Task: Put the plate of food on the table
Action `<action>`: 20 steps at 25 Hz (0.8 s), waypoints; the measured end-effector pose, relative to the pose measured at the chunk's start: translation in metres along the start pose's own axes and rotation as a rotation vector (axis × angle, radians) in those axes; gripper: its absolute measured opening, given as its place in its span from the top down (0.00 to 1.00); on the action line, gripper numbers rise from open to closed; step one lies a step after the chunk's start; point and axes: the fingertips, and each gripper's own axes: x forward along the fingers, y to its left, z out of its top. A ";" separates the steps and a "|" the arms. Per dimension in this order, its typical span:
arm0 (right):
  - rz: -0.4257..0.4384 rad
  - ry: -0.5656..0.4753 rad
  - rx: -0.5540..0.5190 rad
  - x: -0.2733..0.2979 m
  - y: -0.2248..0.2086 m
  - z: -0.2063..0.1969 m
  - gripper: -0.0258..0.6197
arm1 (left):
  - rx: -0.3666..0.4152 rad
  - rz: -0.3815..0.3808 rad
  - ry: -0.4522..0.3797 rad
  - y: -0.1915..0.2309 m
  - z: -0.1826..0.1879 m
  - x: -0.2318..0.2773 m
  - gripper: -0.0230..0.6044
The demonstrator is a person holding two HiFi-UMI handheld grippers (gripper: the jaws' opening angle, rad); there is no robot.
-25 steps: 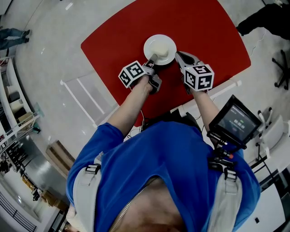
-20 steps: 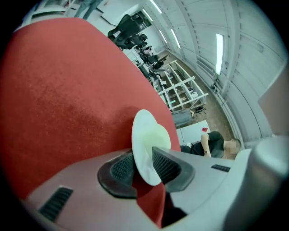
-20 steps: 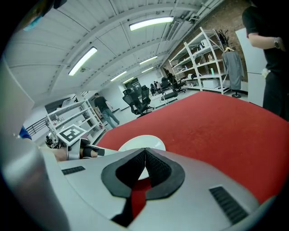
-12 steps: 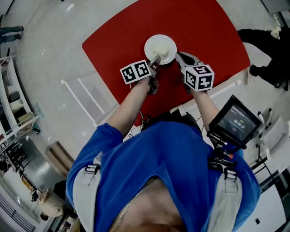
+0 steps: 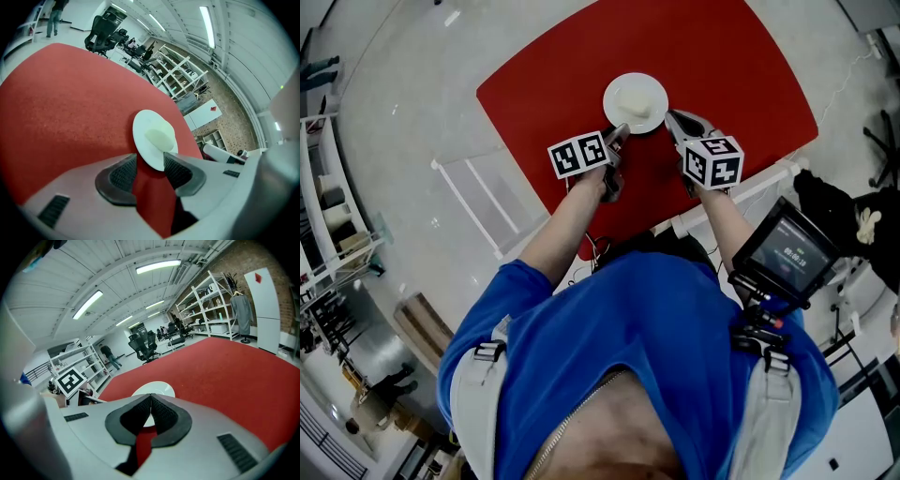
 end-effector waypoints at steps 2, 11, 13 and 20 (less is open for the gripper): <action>0.002 -0.002 -0.003 0.001 0.000 0.001 0.96 | -0.011 0.003 -0.012 0.004 0.001 -0.003 0.70; 0.032 -0.023 -0.035 0.007 0.009 0.014 0.96 | -0.025 -0.051 -0.167 -0.001 0.030 -0.024 0.70; 0.042 -0.028 -0.043 0.008 0.013 0.018 0.96 | -0.019 -0.075 -0.207 -0.005 0.038 -0.032 0.70; 0.081 -0.050 -0.073 0.014 0.026 0.027 0.96 | -0.005 -0.116 -0.328 -0.011 0.057 -0.059 0.78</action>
